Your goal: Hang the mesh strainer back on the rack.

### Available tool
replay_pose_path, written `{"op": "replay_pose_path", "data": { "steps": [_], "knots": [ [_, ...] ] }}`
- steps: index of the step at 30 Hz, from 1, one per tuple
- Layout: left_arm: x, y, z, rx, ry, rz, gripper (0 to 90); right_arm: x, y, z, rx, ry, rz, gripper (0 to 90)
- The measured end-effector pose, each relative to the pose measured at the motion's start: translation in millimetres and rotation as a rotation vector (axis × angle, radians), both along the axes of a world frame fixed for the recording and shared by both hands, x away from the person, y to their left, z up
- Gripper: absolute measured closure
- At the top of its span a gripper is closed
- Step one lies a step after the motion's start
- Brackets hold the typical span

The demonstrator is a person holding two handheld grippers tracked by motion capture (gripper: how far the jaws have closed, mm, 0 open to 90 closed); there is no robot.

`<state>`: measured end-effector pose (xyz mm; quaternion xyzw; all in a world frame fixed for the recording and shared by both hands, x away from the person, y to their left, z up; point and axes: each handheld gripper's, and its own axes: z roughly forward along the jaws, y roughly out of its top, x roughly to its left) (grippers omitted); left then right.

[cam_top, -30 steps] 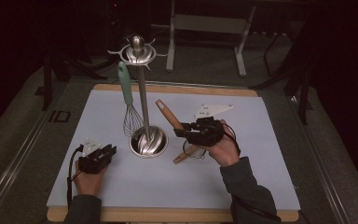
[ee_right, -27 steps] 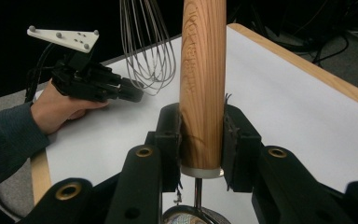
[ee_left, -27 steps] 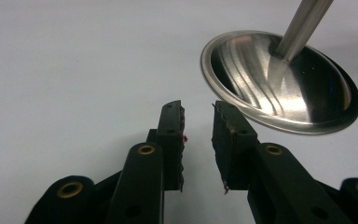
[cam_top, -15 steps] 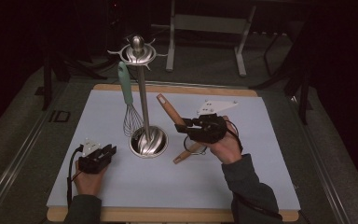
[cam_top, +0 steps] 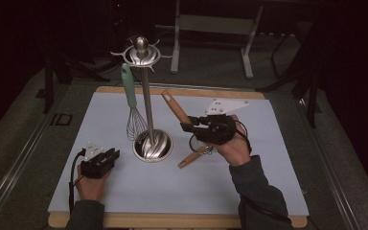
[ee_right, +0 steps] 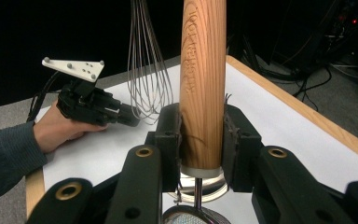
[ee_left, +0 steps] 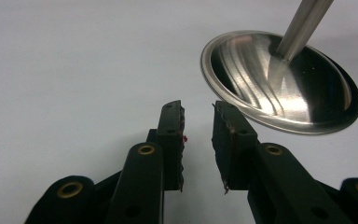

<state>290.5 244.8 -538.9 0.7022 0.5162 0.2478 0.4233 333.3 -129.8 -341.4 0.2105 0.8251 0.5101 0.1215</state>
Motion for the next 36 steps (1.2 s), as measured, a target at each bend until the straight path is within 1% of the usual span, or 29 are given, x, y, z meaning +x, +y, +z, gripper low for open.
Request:
{"op": "replay_pose_path", "data": {
  "steps": [7, 14, 23, 31, 36],
  "knots": [
    [0.0, 0.2, 0.1, 0.001, 0.001, -0.001, 73.0, -1.8, -0.3, 9.3, 0.018, -0.022, -0.002, 71.0],
    [0.1, 0.0, 0.0, 0.002, 0.002, -0.001, 73.1, -3.3, 0.3, 19.7, 0.027, -0.051, 0.005, 71.0],
    [0.2, -0.2, -0.1, 0.002, 0.000, 0.000, 73.0, -3.8, 0.3, 32.6, 0.040, -0.075, 0.012, 71.0],
    [0.2, -0.2, -0.1, 0.002, 0.001, -0.001, 73.0, -5.0, 3.9, 41.3, 0.039, -0.107, 0.032, 71.0],
    [0.3, -0.1, -0.1, 0.003, 0.002, -0.002, 73.0, -4.4, 4.2, 44.4, 0.053, -0.127, 0.053, 71.1]
  ]
}}
